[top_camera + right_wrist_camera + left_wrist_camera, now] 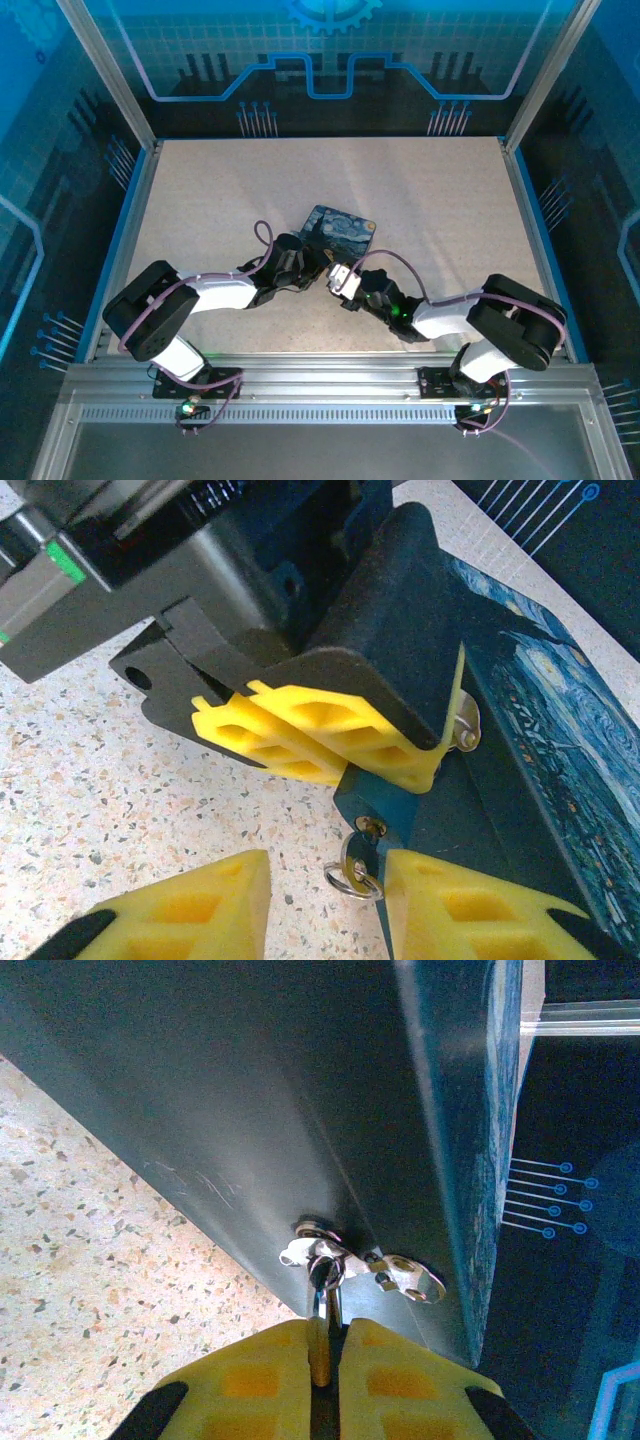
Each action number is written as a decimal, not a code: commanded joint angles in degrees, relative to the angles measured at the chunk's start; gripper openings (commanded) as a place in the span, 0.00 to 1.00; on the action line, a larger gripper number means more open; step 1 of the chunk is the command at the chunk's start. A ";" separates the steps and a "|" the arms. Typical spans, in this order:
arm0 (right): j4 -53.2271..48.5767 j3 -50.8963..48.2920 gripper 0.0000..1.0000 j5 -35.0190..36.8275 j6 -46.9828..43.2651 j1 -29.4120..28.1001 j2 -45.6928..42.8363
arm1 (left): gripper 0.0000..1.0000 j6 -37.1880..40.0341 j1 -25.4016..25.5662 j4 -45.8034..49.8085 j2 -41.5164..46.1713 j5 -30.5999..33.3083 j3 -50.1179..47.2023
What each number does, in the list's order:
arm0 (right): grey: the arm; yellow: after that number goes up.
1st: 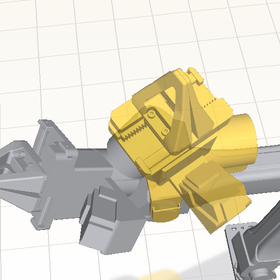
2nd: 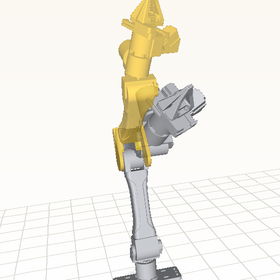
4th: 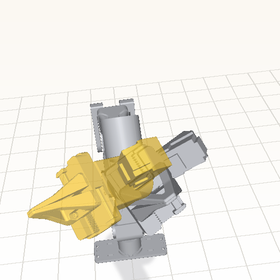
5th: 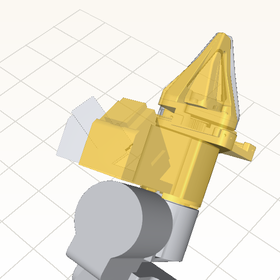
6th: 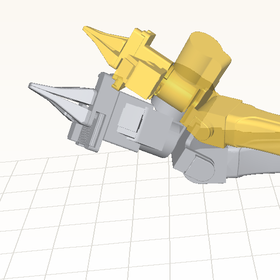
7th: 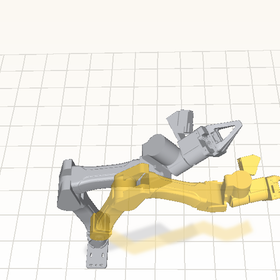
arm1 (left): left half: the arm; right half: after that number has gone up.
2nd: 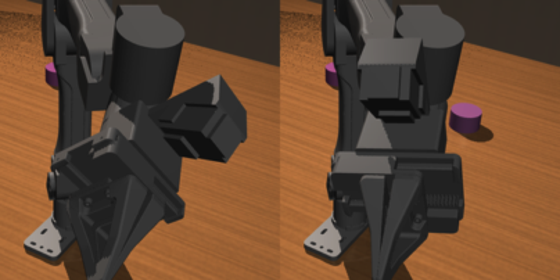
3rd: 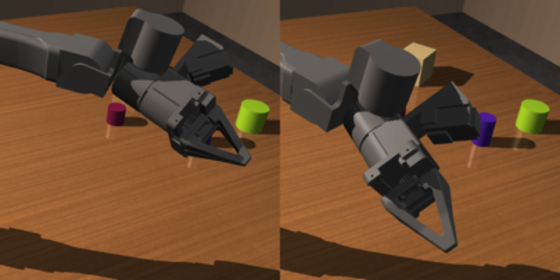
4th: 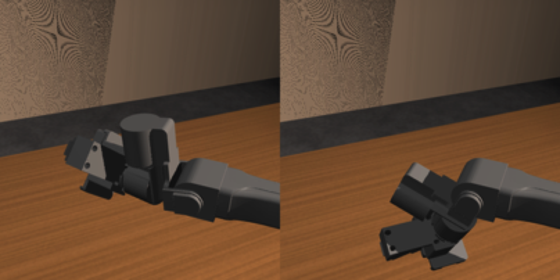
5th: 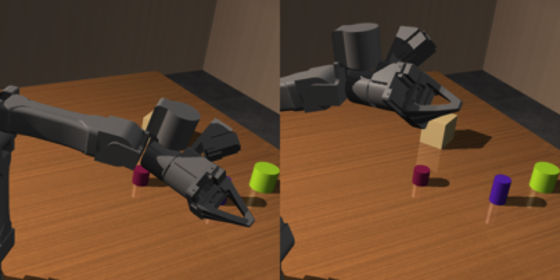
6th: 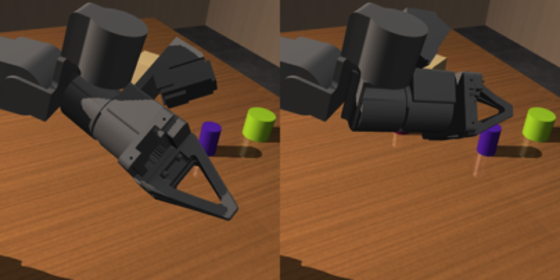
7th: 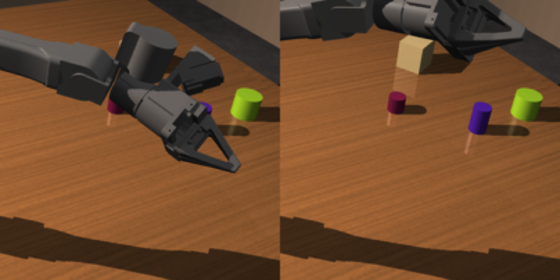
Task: Unlock the padlock with the key
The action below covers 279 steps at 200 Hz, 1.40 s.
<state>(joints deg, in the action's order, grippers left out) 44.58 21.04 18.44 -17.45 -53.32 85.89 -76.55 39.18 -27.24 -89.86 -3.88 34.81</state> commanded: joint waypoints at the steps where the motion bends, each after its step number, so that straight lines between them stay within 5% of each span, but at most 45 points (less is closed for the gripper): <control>1: 2.27 1.29 0.32 1.60 0.31 -0.91 1.10 | 0.00 0.34 0.34 -1.40 1.36 -0.87 1.49; 82: 4.14 2.33 0.22 3.17 1.68 -0.90 3.63 | 0.00 0.08 0.33 -1.67 1.14 -1.08 1.41; 156: 3.02 3.06 0.00 3.31 6.02 -0.04 2.52 | 0.00 0.04 0.46 -1.70 0.94 -1.15 1.49; 224: -5.45 5.21 0.00 -9.17 25.03 6.63 -1.59 | 0.00 0.26 1.20 -1.93 -0.47 -0.66 1.75; 279: -8.69 5.23 0.00 -10.21 24.22 7.71 -0.08 | 0.03 1.19 1.44 -1.42 -1.55 0.06 2.46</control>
<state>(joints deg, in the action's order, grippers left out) 36.82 24.82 8.21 5.39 -46.50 85.21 -76.58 39.44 -28.69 -91.18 -2.55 35.55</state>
